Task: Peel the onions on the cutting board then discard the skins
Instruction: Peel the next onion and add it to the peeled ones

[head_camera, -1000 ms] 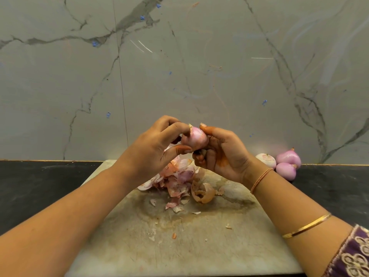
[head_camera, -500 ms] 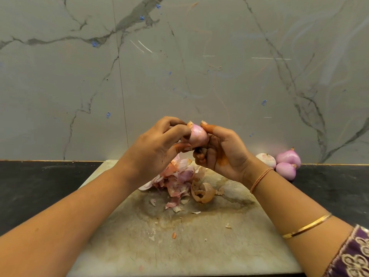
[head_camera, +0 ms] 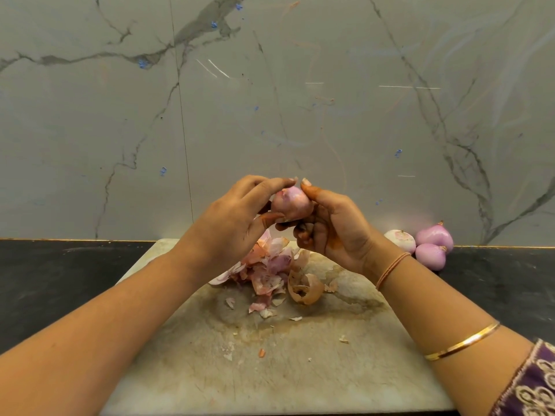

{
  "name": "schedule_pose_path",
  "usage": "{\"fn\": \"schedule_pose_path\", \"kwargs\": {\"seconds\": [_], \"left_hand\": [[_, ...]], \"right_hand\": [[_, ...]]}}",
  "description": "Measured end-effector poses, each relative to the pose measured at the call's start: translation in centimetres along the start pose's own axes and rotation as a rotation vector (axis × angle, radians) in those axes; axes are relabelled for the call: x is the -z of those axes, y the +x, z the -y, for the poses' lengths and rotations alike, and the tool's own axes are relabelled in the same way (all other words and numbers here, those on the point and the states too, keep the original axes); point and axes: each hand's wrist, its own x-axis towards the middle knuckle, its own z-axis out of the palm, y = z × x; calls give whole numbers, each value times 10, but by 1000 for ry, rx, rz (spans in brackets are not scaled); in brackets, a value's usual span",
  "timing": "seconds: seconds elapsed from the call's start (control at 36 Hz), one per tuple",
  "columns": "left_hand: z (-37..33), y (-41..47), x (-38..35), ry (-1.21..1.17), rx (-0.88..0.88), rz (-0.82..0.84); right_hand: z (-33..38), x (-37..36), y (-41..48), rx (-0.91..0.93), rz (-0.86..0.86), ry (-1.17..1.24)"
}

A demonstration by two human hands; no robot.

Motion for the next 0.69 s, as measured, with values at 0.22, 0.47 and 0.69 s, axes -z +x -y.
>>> {"fn": "schedule_pose_path", "kwargs": {"seconds": [0.22, 0.47, 0.69], "left_hand": [[0, -1, -3, -63, 11, -43], [-3, 1, -1, -31, 69, -100], [-15, 4, 1, -353, 378, -138]], "right_hand": [[0, 1, 1, 1, -9, -4], [-2, 1, 1, 25, -29, 47], [-6, -1, 3, 66, 9, 13]]}}
